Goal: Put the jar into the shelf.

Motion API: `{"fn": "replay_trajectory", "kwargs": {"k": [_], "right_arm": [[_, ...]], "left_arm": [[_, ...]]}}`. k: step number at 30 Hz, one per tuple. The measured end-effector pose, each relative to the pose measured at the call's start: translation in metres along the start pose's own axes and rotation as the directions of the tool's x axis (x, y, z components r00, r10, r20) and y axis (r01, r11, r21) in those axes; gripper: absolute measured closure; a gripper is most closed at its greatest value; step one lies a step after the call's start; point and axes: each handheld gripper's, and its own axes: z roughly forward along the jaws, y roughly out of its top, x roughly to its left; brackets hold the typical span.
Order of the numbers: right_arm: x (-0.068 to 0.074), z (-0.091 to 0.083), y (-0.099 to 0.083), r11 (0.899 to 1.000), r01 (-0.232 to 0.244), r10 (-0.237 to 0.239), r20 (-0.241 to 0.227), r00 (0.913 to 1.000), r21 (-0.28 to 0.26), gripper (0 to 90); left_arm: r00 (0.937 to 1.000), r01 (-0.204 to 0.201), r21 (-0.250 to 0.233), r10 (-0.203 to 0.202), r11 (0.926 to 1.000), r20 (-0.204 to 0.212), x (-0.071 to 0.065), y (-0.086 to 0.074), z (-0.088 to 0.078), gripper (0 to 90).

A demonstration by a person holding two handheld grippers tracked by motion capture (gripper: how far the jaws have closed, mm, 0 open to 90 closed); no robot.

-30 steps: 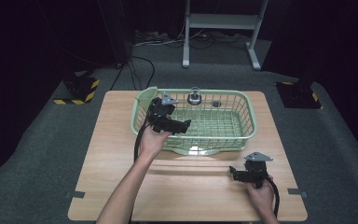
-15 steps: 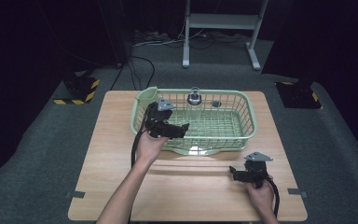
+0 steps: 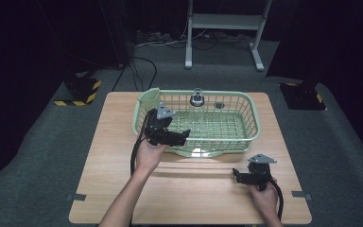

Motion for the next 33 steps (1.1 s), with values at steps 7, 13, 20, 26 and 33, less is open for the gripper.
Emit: {"fn": "replay_trajectory", "kwargs": {"k": [7,13,20,26,33], "right_arm": [[0.000,0.000,0.000,1.000,0.000,0.000,0.000,1.0000,0.000,10.6],[0.000,0.000,0.000,1.000,0.000,0.000,0.000,1.0000,0.000,10.6],[0.000,0.000,0.000,1.000,0.000,0.000,0.000,1.0000,0.000,10.6],[0.000,0.000,0.000,1.000,0.000,0.000,0.000,1.0000,0.000,10.6],[0.000,0.000,0.000,1.000,0.000,0.000,0.000,1.0000,0.000,10.6]], "left_arm": [[1.0000,-0.001,-0.006,0.001,1.0000,0.005,-0.004,-0.007,-0.003,11.4],[1.0000,0.002,-0.011,-0.002,0.9999,0.003,-0.007,-0.014,-0.006,11.5],[1.0000,0.009,-0.020,-0.009,0.9998,0.003,-0.009,-0.024,-0.008,11.6],[1.0000,0.007,-0.023,-0.007,0.9997,0.002,-0.013,-0.031,-0.009,11.6],[0.9999,0.011,-0.026,-0.011,0.9996,-0.002,-0.015,-0.042,-0.014,11.6]]}}
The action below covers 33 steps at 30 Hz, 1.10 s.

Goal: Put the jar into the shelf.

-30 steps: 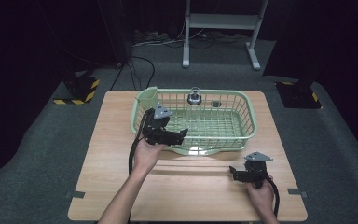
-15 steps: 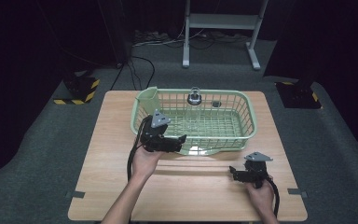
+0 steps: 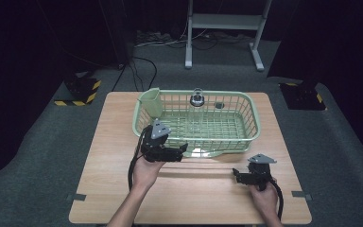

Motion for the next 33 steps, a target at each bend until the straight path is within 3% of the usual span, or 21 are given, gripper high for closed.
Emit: {"fn": "replay_trajectory", "kwargs": {"k": [12,19,33], "right_arm": [[0.000,0.000,0.000,1.000,0.000,0.000,0.000,1.0000,0.000,10.6],[0.000,0.000,0.000,1.000,0.000,0.000,0.000,1.0000,0.000,10.6],[0.000,0.000,0.000,1.000,0.000,0.000,0.000,1.0000,0.000,10.6]], "left_arm": [[0.9994,0.036,-0.002,-0.036,0.9994,0.002,-0.002,-0.022,-0.001,11.5],[0.9993,0.035,0.008,-0.035,0.9994,-0.012,0.000,-0.036,0.001,11.5],[0.9964,0.080,0.017,-0.079,0.9966,-0.031,0.006,-0.063,0.005,11.6]]}}
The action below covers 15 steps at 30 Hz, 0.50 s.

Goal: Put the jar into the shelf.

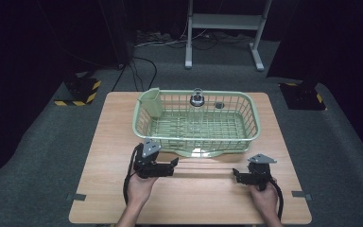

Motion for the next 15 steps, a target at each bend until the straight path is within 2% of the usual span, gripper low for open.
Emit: {"fn": "replay_trajectory", "kwargs": {"k": [9,15], "right_arm": [[0.000,0.000,0.000,1.000,0.000,0.000,0.000,1.0000,0.000,10.6],[0.000,0.000,0.000,1.000,0.000,0.000,0.000,1.0000,0.000,10.5]], "left_arm": [[0.9997,0.023,0.018,-0.022,0.9996,-0.010,0.006,-0.013,0.006,12.3],[0.9995,0.011,0.049,-0.010,0.9987,-0.031,0.006,-0.021,0.014,12.5]]}}
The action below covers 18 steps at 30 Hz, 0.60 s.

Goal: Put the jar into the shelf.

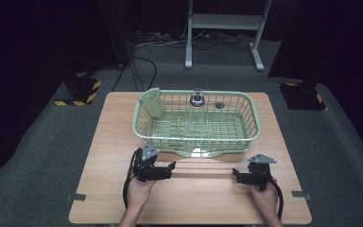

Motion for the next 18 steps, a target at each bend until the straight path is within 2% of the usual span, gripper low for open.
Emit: {"fn": "replay_trajectory", "kwargs": {"k": [13,18], "right_arm": [[0.000,0.000,0.000,1.000,0.000,0.000,0.000,1.0000,0.000,10.6],[0.000,0.000,0.000,1.000,0.000,0.000,0.000,1.0000,0.000,10.6]], "left_arm": [[0.9992,-0.010,0.078,0.013,0.9969,-0.038,0.001,-0.017,0.024,12.7],[0.9992,0.014,0.101,-0.010,0.9948,-0.040,0.002,-0.024,0.036,12.7]]}}
